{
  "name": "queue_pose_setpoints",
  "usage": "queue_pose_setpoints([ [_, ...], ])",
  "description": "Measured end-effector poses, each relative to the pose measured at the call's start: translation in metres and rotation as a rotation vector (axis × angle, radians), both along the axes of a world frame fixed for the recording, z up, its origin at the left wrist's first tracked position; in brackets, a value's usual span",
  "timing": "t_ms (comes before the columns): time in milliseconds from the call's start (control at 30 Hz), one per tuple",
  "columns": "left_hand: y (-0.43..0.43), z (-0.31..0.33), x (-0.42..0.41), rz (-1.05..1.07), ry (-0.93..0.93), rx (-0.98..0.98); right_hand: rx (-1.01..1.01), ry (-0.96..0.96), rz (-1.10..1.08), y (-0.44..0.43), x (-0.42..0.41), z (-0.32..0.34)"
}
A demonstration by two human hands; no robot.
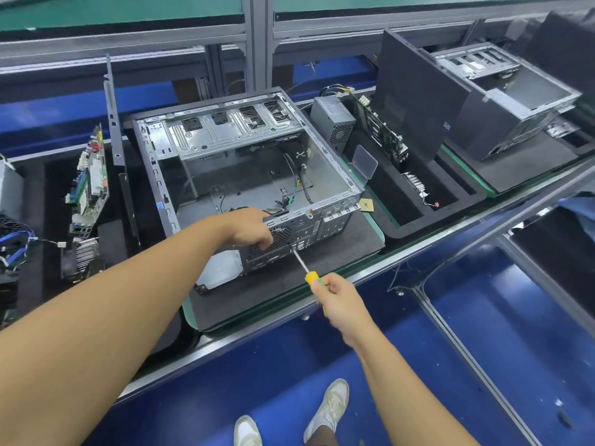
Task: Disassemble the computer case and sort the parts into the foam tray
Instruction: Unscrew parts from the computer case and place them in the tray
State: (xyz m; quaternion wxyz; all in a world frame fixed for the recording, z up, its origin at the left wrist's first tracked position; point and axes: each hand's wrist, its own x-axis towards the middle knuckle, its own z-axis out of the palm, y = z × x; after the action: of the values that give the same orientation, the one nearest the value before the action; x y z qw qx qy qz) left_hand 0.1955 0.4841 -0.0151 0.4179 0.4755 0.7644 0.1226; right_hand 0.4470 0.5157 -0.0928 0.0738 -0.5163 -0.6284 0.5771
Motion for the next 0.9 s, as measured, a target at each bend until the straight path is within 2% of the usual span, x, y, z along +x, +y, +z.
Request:
queue_pose_setpoints([
  [67, 0.000, 0.000, -0.001, 0.018, -0.023, 0.001, 0.283, -0.196, 0.066, -0.010, -0.004, 0.001],
  [133, 0.000, 0.001, 0.001, 0.010, -0.030, 0.004, 0.387, -0.299, 0.132, -0.020, -0.010, 0.000],
  [233, -0.001, 0.003, 0.002, -0.005, -0.013, 0.003, 0.173, -0.197, 0.181, -0.017, -0.018, 0.003],
  [333, -0.001, 0.002, 0.001, 0.002, -0.011, 0.001, -0.137, -0.201, 0.161, -0.001, -0.020, 0.018],
  [400, -0.001, 0.002, 0.001, -0.002, -0.010, -0.004, -0.264, -0.164, 0.116, 0.008, -0.019, 0.022],
  [600, -0.001, 0.002, 0.000, -0.006, 0.029, -0.017, -0.182, -0.081, 0.230, 0.017, -0.013, 0.018],
  [667, -0.001, 0.001, 0.000, -0.008, 0.023, -0.022, -0.162, -0.050, 0.199, 0.014, -0.011, 0.014],
  [767, -0.002, 0.002, 0.000, 0.002, 0.012, -0.018, -0.089, -0.101, 0.236, 0.011, -0.011, 0.012],
  [833, -0.003, 0.003, 0.000, 0.003, 0.005, -0.015, -0.114, -0.103, 0.245, 0.013, -0.013, 0.014],
  [900, -0.001, 0.002, -0.001, 0.003, 0.000, -0.016, -0.229, -0.079, 0.215, 0.017, -0.013, 0.017],
])
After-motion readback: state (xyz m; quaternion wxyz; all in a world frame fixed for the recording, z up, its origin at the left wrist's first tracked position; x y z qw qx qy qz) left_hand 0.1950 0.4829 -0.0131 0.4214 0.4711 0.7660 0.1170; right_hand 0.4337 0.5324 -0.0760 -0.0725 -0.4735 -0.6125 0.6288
